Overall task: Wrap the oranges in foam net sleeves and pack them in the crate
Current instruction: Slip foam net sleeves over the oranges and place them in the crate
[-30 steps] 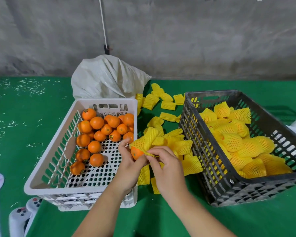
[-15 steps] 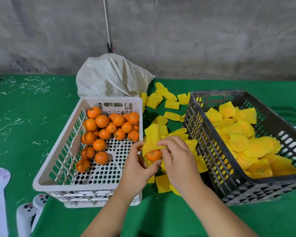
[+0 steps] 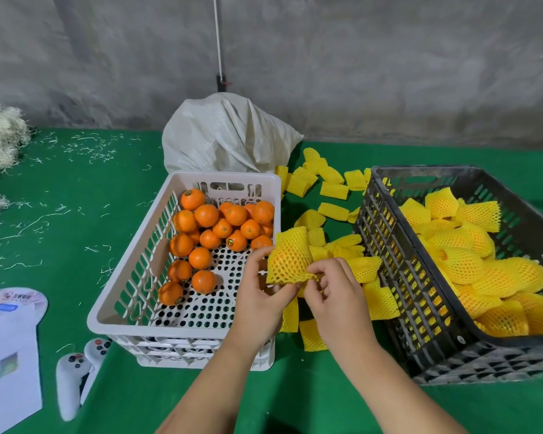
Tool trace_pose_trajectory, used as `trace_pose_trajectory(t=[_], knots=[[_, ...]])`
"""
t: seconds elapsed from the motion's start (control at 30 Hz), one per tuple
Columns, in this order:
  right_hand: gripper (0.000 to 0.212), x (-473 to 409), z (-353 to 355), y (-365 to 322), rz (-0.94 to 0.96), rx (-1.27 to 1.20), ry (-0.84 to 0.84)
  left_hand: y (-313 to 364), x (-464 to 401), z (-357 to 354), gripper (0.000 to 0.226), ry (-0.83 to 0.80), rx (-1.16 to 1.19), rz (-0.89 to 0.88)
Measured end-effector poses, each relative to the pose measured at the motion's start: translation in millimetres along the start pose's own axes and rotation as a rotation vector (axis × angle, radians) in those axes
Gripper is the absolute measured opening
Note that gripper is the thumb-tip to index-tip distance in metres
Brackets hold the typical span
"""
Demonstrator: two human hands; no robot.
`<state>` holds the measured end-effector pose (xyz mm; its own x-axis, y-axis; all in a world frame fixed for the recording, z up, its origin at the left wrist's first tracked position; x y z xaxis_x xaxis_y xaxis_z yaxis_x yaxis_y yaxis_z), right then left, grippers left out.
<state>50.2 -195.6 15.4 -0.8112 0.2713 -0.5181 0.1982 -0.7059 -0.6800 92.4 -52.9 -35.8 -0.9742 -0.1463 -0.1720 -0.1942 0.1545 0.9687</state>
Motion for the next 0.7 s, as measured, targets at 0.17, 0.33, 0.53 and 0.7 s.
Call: trace_pose_trajectory(t=[0.17, 0.33, 0.53, 0.7], knots=[[0.016, 4, -6, -3, 0.067, 0.004, -0.058, 0, -3, 6, 0.061, 0.077, -0.031, -0.019], [0.013, 11, -12, 3, -0.078, -0.159, -0.129, -1, -5, 8, 0.063, 0.113, -0.026, -0.003], [0.061, 9, -24, 6, -0.641, -0.609, -0.259, -1, -2, 1, 0.079, -0.03, -0.142, -0.016], [0.086, 8, -26, 20, -0.77, -0.596, -0.288, 1, 2, -7, 0.083, -0.148, -0.315, -0.039]])
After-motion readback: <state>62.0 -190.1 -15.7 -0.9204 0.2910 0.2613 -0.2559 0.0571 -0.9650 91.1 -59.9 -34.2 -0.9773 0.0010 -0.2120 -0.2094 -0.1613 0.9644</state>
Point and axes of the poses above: each hand's wrist, its own x-axis away from the middle knuckle, its own z-axis out of the back of the hand, y = z × x, the point moved 4 cm from there along -x, towards the middle knuckle, and after that the axes turned 10 degrees about y, right-handed, at the moved point
